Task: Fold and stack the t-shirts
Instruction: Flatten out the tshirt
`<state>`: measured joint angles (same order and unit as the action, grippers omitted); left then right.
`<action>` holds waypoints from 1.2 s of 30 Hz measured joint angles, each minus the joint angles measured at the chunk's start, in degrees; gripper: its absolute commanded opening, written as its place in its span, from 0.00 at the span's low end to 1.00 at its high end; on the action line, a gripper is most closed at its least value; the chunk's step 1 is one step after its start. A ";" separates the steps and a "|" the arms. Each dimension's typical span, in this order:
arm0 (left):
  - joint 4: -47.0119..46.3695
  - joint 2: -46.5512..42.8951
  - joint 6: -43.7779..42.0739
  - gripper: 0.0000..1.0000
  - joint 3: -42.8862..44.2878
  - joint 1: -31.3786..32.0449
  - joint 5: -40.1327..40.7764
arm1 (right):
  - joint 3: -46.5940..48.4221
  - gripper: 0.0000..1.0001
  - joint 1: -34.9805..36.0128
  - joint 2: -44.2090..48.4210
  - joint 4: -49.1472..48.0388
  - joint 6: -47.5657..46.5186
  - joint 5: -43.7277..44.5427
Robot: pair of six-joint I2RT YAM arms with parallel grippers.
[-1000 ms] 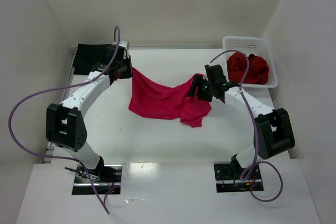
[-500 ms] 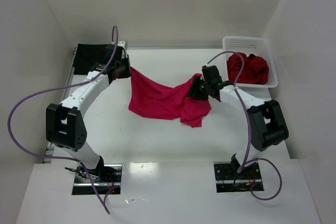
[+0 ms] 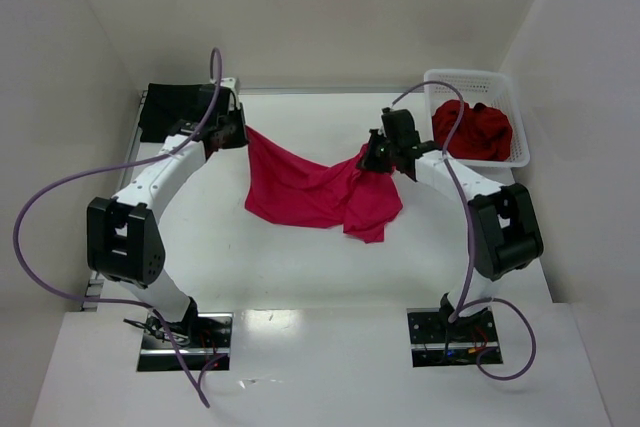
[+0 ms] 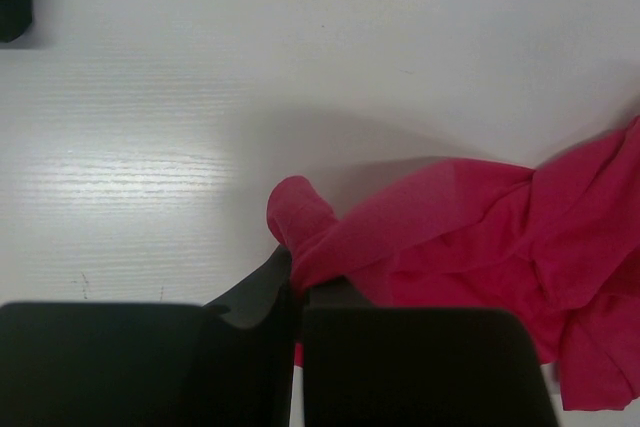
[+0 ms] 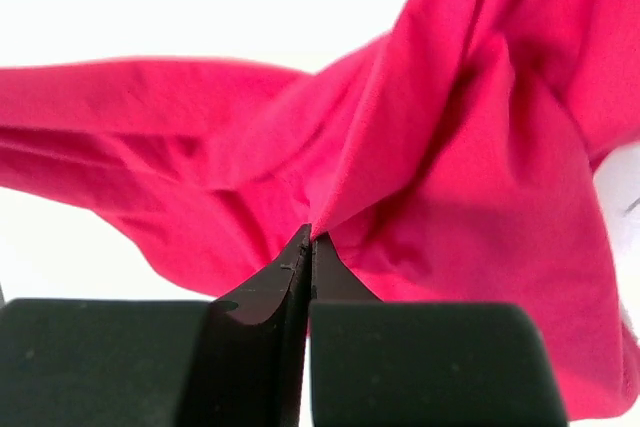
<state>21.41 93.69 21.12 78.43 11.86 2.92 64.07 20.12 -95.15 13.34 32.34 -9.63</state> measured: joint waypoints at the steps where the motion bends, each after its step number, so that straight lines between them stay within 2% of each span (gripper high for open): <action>1: 0.00 0.00 0.02 0.00 0.00 -0.07 -0.02 | 0.72 0.00 0.00 0.00 0.07 0.00 0.26; 6: 0.09 0.00 -0.13 0.00 0.31 -1.25 -0.37 | 9.01 0.00 0.00 -0.07 3.02 -0.33 1.70; 7: 0.35 -0.02 -0.22 0.00 0.66 -1.55 -0.37 | 14.05 0.00 0.00 0.00 5.11 -0.66 2.40; 8: 0.90 -0.02 -0.24 0.00 1.55 -1.88 -0.44 | 15.26 0.00 0.00 0.00 5.16 -0.74 2.58; 9: 1.16 -0.15 -0.46 0.00 2.97 -2.38 -0.48 | 22.51 0.00 -0.02 0.17 6.82 -0.94 3.91; 12: 1.53 -2.32 -1.53 0.00 7.69 -3.98 -0.20 | 32.94 0.00 -0.55 1.38 9.88 -1.46 5.77; 17: 0.61 -6.08 -2.14 0.00 17.73 -7.54 1.40 | 45.97 0.00 -2.82 1.88 10.23 -2.73 9.64; 20: -0.46 -8.70 -2.97 0.00 21.59 -7.98 4.57 | 47.71 0.00 -4.28 3.67 10.27 -4.00 12.94; 27: 0.04 -11.65 -0.68 0.00 24.06 -8.76 11.06 | 47.78 0.00 -8.55 6.78 10.32 -5.07 14.75; 36: 0.31 -11.06 14.05 0.00 25.73 -11.47 11.34 | 52.06 0.00 -9.22 9.70 10.14 -6.49 15.06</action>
<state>21.71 82.63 35.18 104.16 0.38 14.26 116.14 10.90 -85.45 23.49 25.85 5.43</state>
